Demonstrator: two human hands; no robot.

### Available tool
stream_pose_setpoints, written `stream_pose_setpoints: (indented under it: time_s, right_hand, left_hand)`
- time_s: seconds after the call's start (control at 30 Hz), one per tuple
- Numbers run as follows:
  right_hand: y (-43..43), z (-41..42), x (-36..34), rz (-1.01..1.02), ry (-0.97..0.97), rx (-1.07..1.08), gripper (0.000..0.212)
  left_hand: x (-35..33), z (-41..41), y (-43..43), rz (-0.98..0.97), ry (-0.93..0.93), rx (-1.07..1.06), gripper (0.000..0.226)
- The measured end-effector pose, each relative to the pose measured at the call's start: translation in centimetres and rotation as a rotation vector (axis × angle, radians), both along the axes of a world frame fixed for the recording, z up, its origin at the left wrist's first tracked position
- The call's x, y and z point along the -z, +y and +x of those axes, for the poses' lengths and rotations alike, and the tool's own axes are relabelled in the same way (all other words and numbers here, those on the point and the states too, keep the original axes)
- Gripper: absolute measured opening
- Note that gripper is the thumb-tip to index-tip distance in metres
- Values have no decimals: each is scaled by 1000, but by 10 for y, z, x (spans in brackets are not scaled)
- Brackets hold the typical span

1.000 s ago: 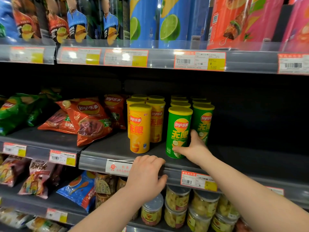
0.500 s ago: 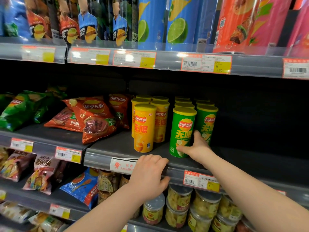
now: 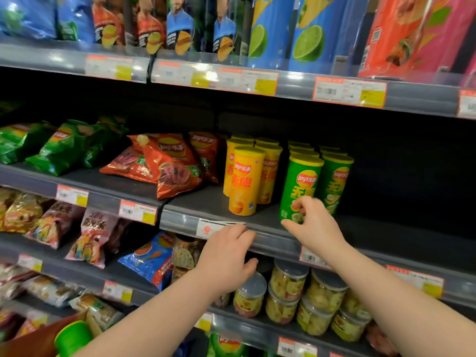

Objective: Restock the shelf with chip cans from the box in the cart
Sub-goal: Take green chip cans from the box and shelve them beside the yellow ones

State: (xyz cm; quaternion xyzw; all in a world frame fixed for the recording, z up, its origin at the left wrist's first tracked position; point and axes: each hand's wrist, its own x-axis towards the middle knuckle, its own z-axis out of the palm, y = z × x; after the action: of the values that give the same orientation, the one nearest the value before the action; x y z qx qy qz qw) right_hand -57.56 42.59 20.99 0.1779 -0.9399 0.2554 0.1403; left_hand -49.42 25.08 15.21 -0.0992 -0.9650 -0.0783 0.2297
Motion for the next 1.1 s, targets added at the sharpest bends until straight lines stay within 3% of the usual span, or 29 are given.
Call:
stream_pose_setpoints:
  time_s: [0.13,0.33,1.1]
  right_hand:
    - [-28,34,10,280,88,-165,29]
    - [-81,82,43,533,16,-331,41]
    - [-255,255,166,795,-138,-773,37]
  left_hand:
    - [7,28,-20,-93,-136,-113,50]
    - [29,83,-60,-124,-260,-241,42]
    - [144,329,-188,51,-715,-736,47]
